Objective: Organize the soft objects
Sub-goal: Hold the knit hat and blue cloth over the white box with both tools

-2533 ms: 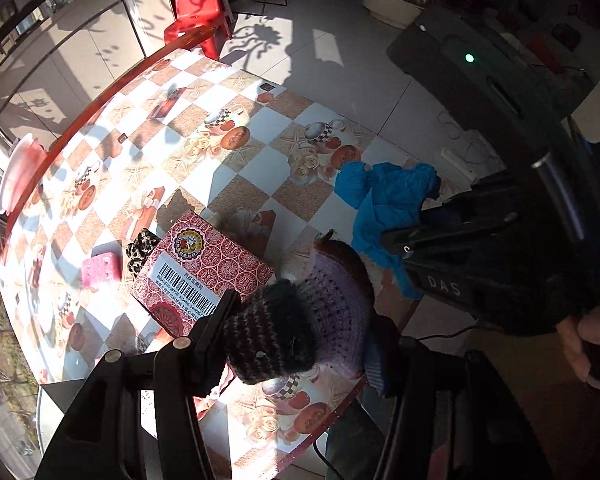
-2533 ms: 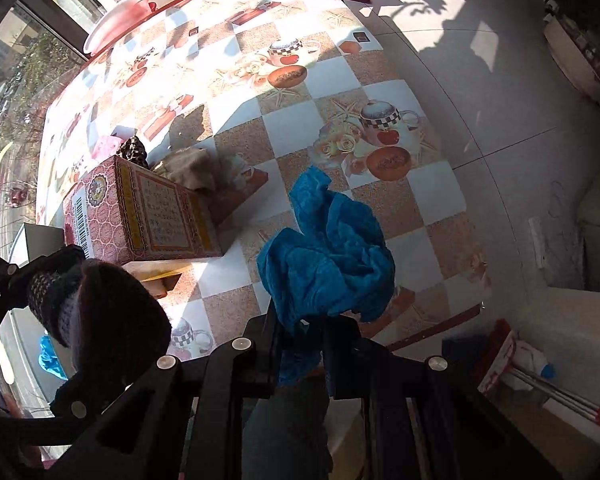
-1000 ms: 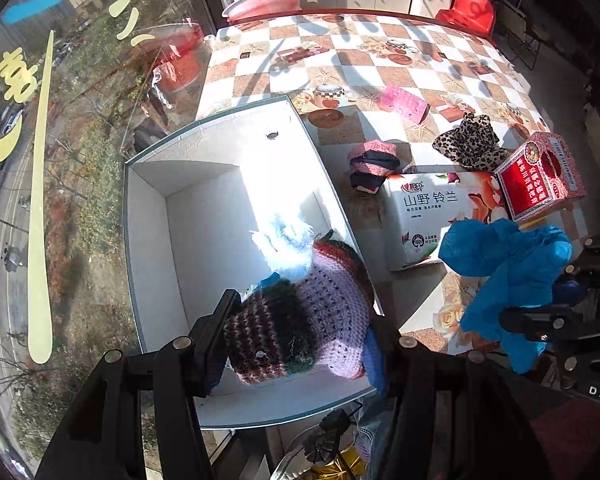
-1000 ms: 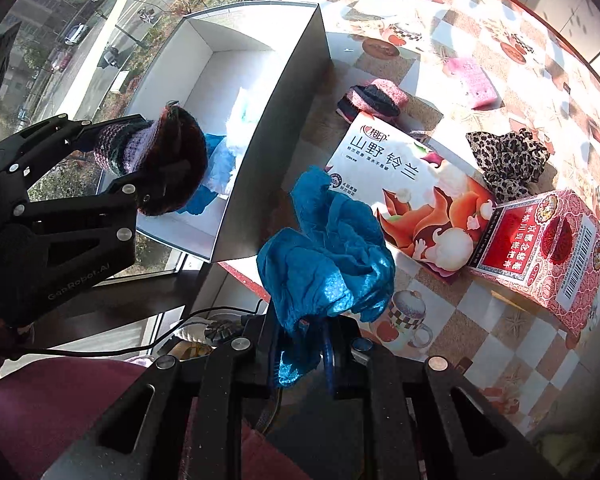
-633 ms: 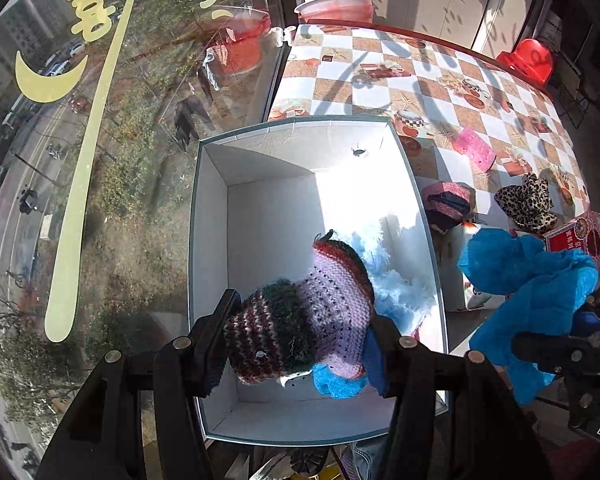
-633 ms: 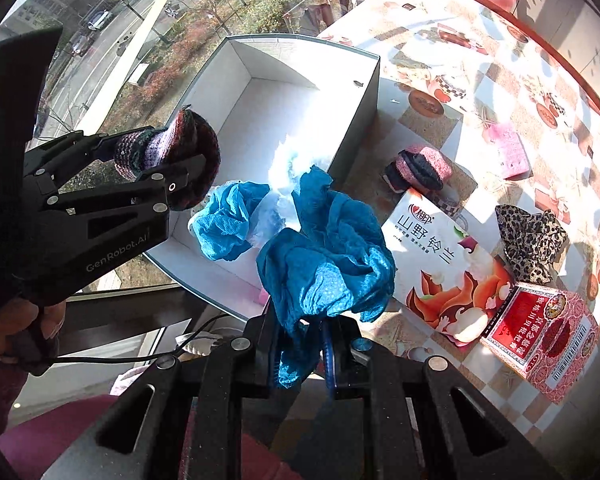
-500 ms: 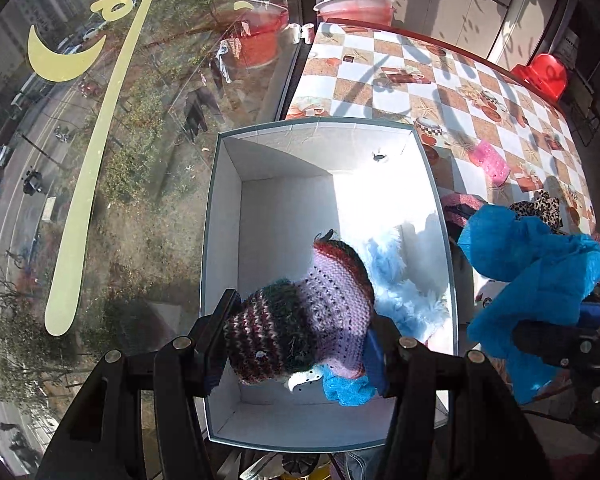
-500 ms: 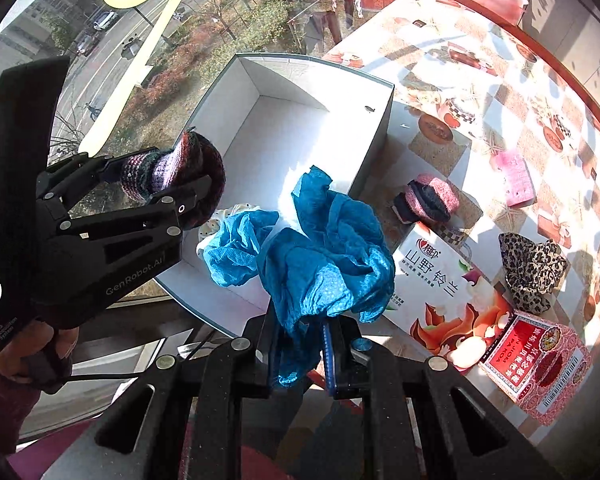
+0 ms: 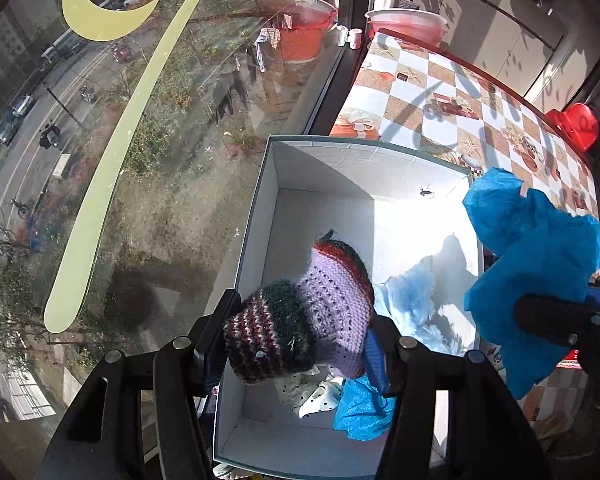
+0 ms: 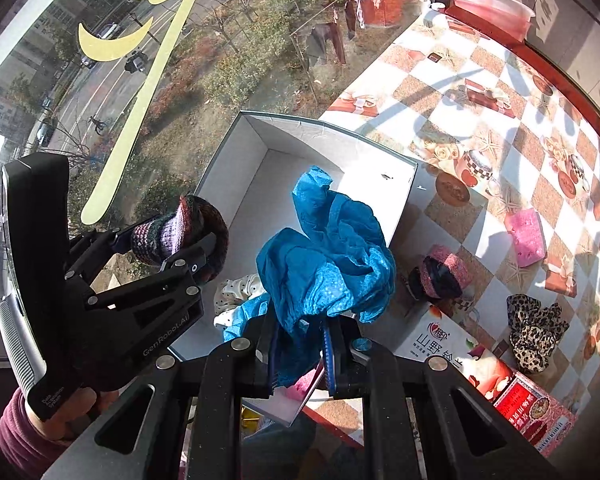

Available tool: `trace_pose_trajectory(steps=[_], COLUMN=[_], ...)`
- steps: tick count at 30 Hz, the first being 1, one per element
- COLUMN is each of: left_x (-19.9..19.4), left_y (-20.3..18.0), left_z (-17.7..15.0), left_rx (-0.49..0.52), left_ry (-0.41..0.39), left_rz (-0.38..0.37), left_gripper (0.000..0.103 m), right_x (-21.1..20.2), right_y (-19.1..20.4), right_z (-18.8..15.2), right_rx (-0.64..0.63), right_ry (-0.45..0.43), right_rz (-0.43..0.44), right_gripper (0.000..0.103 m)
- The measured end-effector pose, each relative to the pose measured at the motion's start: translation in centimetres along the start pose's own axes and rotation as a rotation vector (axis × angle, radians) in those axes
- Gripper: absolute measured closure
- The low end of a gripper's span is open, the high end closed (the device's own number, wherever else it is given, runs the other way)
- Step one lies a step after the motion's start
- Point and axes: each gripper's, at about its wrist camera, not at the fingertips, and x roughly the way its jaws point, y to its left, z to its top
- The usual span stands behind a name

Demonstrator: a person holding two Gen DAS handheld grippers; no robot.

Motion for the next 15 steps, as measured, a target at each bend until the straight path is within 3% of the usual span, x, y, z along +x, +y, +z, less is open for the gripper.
trace_pose_trajectory(steps=[15], left_x=[0.6], left_y=[-0.3], left_z=[0.3], left_rx=[-0.002], left_ry=[0.020], left_rz=[-0.002], left_gripper=[0.043], right_x=[0.6], right_y=[0.4], right_z=[1.6], right_rx=[-0.010], right_ry=[-0.004], right_rz=[-0.013], right_gripper=[0.085])
